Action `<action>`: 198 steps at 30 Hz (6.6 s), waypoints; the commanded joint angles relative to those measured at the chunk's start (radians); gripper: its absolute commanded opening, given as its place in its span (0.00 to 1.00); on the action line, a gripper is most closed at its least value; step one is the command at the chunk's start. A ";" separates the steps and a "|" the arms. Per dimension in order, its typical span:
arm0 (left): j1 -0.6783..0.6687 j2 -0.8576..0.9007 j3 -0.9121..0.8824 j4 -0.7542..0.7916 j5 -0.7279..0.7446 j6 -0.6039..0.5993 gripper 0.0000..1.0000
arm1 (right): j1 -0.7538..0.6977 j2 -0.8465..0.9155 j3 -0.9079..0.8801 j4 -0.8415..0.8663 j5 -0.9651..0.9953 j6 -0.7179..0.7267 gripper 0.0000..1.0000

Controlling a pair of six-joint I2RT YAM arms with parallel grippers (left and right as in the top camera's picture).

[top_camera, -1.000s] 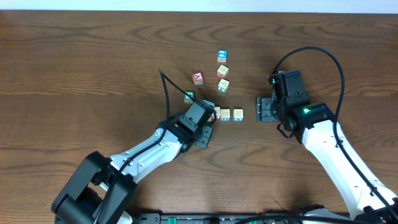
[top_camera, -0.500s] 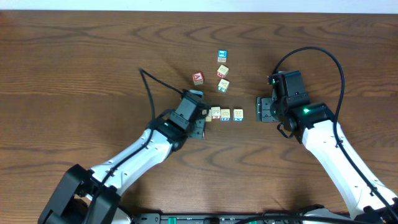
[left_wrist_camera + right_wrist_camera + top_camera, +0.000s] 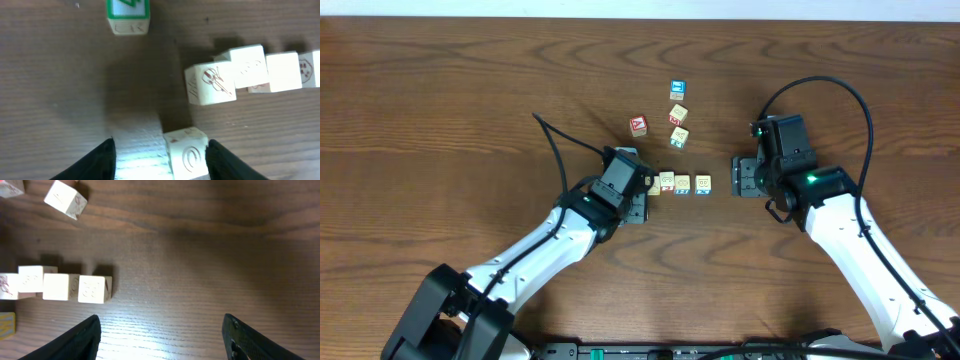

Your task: Lift 5 blocks

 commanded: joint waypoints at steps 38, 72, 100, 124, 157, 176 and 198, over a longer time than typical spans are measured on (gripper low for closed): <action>-0.051 0.096 0.024 0.017 -0.010 -0.089 0.40 | -0.003 0.010 -0.042 0.024 0.002 -0.010 0.75; -0.053 0.100 0.024 -0.002 -0.008 -0.011 0.50 | -0.003 0.010 -0.042 0.025 0.003 -0.010 0.74; -0.022 0.100 0.024 0.051 -0.010 0.002 0.30 | -0.003 0.010 -0.042 0.027 0.003 -0.010 0.74; 0.037 0.100 0.024 0.150 -0.009 -0.021 0.30 | -0.003 0.010 -0.042 0.029 0.002 -0.009 0.73; 0.037 0.172 0.024 0.189 0.018 -0.037 0.47 | -0.002 0.110 -0.075 0.142 -0.017 -0.010 0.68; 0.038 0.098 0.024 0.193 0.010 -0.032 0.51 | -0.002 0.141 -0.076 0.148 -0.017 -0.010 0.68; 0.139 0.050 0.024 0.021 -0.073 -0.033 0.12 | -0.002 0.325 -0.076 0.251 -0.026 0.010 0.01</action>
